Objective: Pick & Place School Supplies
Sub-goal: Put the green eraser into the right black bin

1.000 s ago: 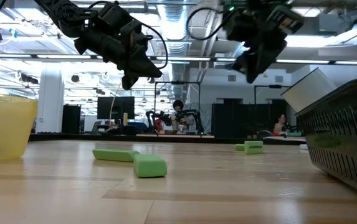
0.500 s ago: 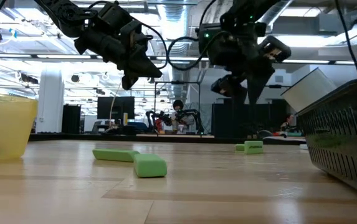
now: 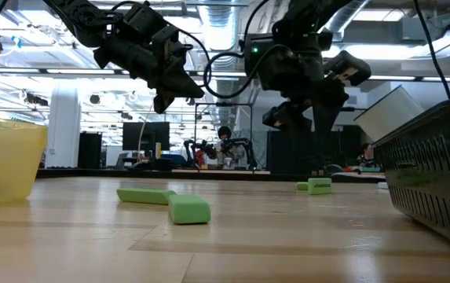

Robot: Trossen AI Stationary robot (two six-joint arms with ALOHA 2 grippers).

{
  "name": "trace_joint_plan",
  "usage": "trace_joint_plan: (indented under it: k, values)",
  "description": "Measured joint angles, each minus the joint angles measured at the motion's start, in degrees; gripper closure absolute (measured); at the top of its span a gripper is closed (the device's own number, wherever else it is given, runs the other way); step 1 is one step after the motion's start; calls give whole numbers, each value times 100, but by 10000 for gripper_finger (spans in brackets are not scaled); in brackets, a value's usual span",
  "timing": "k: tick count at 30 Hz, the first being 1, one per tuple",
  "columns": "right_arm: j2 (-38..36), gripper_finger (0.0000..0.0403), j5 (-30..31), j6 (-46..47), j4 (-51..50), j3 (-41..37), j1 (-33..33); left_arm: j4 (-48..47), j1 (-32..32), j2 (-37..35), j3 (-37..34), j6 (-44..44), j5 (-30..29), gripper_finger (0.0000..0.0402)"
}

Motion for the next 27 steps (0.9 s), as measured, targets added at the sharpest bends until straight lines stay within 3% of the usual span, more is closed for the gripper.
trace_joint_plan:
  k: [15, 27]
  values:
    - [-2, 238, -140, 271, 757, -1159, 13, 0, -1, 0, 0, 138, 20, 399]
    - [-15, 248, -321, 427, 163, -935, -143, 2, -1, 0, 0, 135, 15, 399]
